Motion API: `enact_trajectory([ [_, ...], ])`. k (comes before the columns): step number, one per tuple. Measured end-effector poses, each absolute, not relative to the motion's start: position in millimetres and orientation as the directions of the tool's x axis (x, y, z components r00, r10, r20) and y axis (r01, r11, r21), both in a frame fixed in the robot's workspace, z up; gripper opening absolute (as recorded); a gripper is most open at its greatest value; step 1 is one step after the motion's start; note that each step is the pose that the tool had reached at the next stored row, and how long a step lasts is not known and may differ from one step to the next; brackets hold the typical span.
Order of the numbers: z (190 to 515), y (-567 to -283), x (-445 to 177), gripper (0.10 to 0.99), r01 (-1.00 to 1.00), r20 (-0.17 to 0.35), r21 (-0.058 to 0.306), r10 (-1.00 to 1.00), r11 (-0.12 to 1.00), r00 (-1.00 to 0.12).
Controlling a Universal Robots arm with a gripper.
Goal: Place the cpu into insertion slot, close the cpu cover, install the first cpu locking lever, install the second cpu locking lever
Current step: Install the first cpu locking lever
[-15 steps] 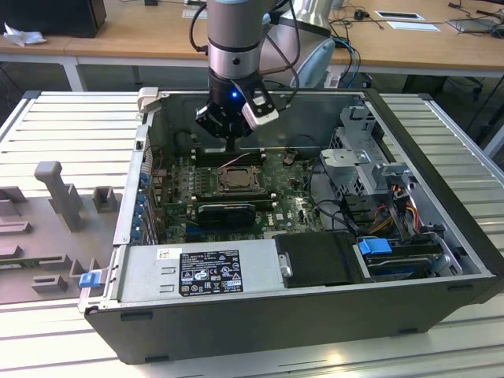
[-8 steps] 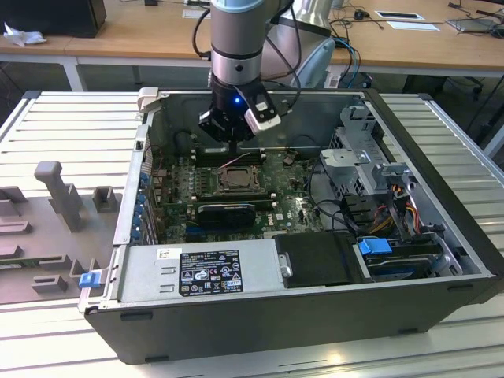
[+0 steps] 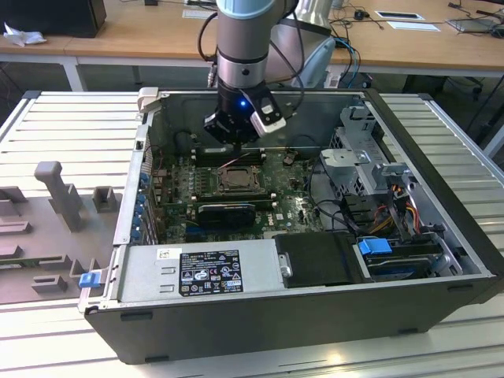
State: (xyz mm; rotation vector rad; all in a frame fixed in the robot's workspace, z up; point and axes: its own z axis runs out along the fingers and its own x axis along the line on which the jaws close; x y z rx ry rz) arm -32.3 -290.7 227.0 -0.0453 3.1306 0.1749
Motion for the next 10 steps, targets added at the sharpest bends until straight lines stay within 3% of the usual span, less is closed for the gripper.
enact_trajectory([
  [10,220.9,-289.8,-22.8,0.106,-0.030,-0.007,0.111,-0.030,0.993,-1.000],
])
